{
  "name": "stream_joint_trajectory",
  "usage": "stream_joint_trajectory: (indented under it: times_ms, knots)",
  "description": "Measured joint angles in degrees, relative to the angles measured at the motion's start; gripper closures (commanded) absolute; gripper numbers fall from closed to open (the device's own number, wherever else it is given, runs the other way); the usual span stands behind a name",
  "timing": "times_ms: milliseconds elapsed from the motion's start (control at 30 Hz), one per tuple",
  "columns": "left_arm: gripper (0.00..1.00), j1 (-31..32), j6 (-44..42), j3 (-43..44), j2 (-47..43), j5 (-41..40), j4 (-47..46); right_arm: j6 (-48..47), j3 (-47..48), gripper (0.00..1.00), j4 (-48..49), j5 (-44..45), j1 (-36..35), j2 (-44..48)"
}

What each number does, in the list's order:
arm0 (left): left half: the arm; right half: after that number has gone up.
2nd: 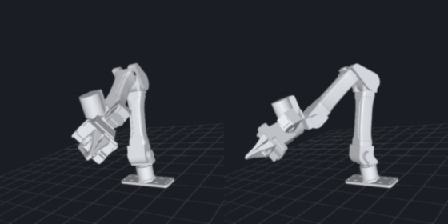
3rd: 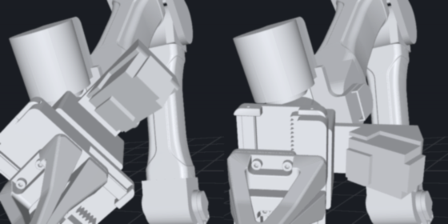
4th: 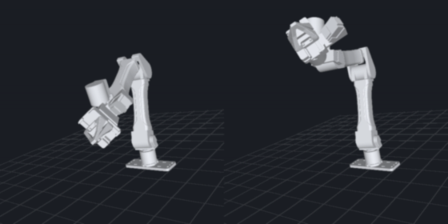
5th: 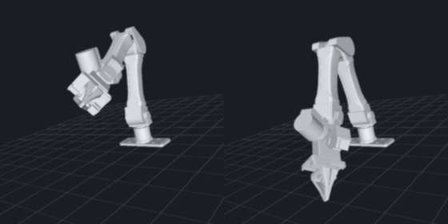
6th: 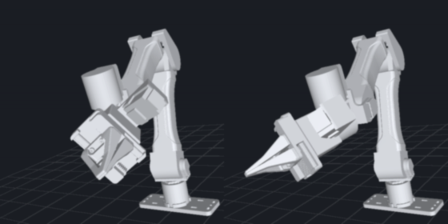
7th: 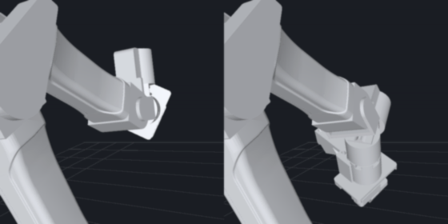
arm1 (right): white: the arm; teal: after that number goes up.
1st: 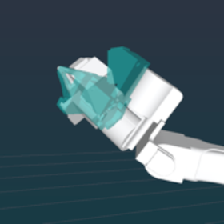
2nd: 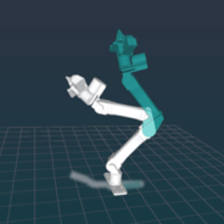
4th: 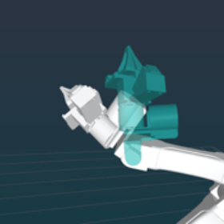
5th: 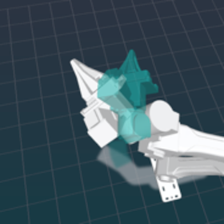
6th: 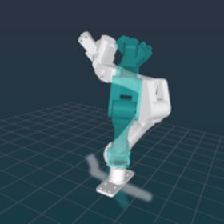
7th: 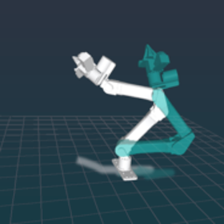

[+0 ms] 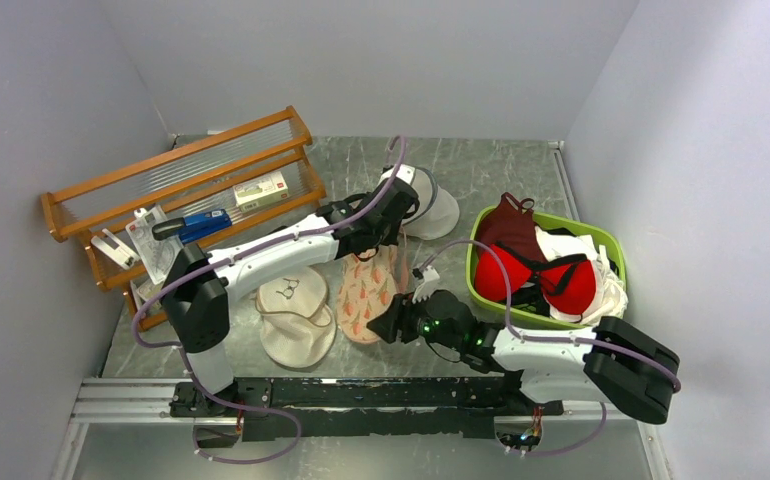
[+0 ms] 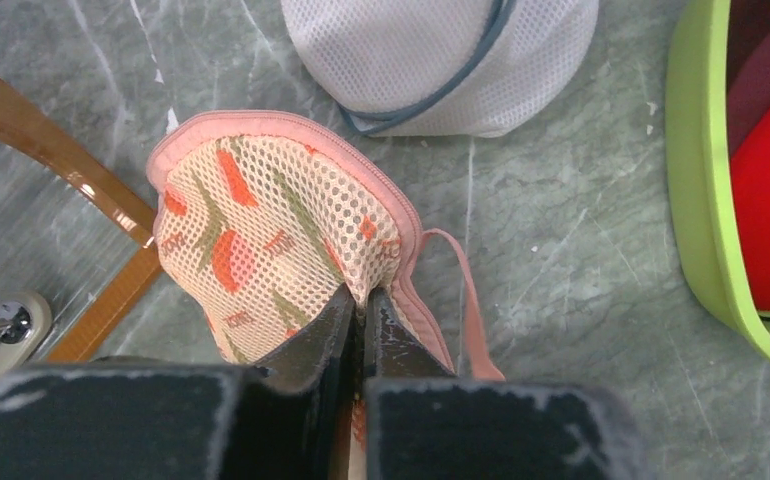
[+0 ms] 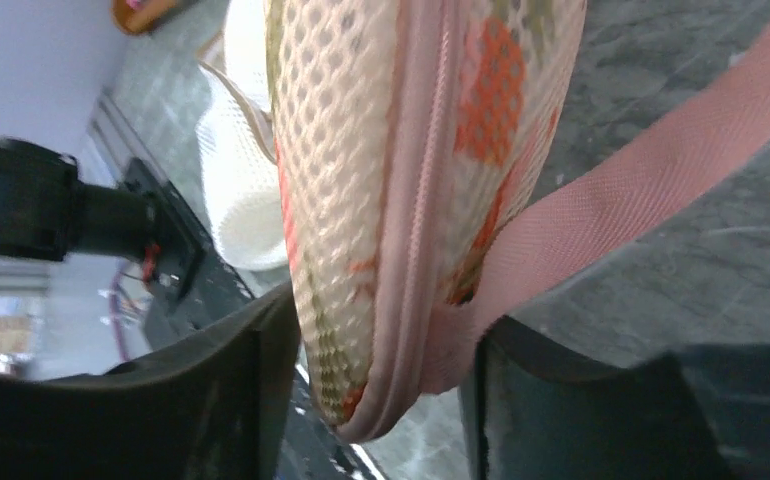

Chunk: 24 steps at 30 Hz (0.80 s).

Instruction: Unzip the laundry bag and remove the bra

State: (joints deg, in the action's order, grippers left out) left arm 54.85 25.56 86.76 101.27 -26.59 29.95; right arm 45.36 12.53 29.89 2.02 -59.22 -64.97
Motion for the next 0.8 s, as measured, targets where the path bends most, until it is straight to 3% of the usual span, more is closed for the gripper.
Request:
stream_joint_trajectory:
  times_ms: [67,100,167,333,433,567,800]
  knots:
    - [0.65,-0.02,0.02,0.09,0.0,0.98,-0.02,0.98,0.0,0.73,1.07,0.61,-0.04,-0.24]
    - [0.5,-0.04,-0.07,0.09,0.0,1.31,-0.02,1.36,0.04,0.76,0.85,1.09,-0.04,0.31]
    - [0.31,-0.09,-0.81,0.09,-0.04,1.73,-0.11,1.07,0.39,0.83,-1.68,2.32,-0.04,2.95]
    - [0.0,-0.15,-4.42,-1.01,-2.84,4.09,-2.34,-2.62,5.53,0.97,-14.03,2.16,5.77,12.35]
    - [0.0,-0.15,-7.8,-3.37,-6.93,5.97,-5.44,-5.57,10.49,1.0,-19.3,-6.21,18.91,14.05]
    - [0.02,-0.26,-13.42,-7.43,-12.96,10.84,-12.07,-10.05,17.25,1.0,-24.35,-23.3,33.46,8.83]
    - [0.04,-0.26,-30.71,-18.29,-20.17,25.53,-20.98,-17.03,25.66,1.0,-39.1,-42.51,41.9,2.71]
